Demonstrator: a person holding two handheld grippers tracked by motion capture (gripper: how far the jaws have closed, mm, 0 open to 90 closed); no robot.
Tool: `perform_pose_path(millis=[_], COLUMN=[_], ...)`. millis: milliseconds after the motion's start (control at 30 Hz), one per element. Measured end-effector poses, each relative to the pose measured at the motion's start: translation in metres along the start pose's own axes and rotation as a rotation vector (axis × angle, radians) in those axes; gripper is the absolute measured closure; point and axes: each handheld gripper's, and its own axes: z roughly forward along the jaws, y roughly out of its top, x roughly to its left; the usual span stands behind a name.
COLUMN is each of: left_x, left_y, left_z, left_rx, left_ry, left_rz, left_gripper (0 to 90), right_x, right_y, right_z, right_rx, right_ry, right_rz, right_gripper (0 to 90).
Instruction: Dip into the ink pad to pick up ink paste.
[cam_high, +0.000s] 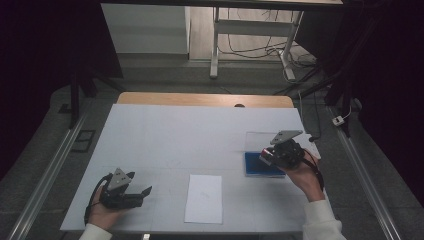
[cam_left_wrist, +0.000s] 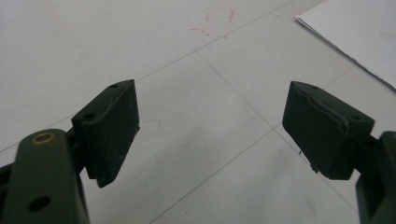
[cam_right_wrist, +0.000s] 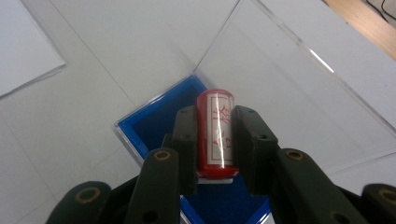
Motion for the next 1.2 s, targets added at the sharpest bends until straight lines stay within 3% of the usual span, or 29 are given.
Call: perform_pose_path(millis=[433,800,1200], left_x=[0.000,0.001,0.002], left_y=[0.000,-0.001,-0.002], left_z=[0.001,0.001,0.001], left_rx=[0.005,0.012,0.013], left_ry=[0.000,0.002,0.006], left_rz=[0.005,0.012,0.009], left_gripper=[19.2,19.2,19.2], right_x=[0.000,-0.005,-0.009], right_y=[-0.001,-0.009,-0.012], right_z=[0.012,0.024,0.024], right_rx=[0.066,0.073,0.067], right_ry=[-0.017,0.013,0.029], right_rz=[-0.002,0.033,0.059], right_gripper=[70.0,70.0,70.1])
